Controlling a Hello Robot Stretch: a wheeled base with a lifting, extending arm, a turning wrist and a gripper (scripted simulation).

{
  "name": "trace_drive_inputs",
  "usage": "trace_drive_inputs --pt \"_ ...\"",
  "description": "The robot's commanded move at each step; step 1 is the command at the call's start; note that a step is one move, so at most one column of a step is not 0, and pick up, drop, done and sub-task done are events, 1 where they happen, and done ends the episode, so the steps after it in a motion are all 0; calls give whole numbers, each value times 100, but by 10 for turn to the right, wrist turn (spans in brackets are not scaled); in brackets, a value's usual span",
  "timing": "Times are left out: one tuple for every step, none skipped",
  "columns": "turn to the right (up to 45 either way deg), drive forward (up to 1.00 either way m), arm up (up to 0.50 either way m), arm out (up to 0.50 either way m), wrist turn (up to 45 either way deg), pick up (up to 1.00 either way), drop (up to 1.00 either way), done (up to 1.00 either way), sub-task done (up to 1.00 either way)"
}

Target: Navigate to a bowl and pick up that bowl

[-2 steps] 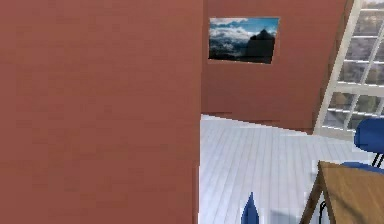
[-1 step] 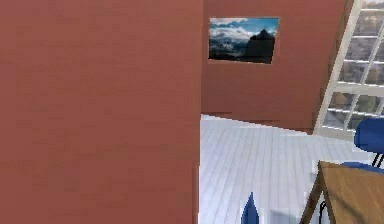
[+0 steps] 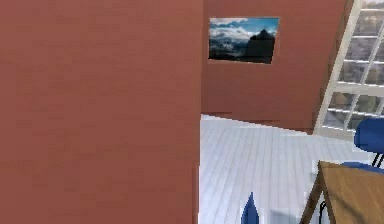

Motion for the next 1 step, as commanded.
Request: trace_drive_inputs --pt "0 0 0 42 0 0 0 0 0"
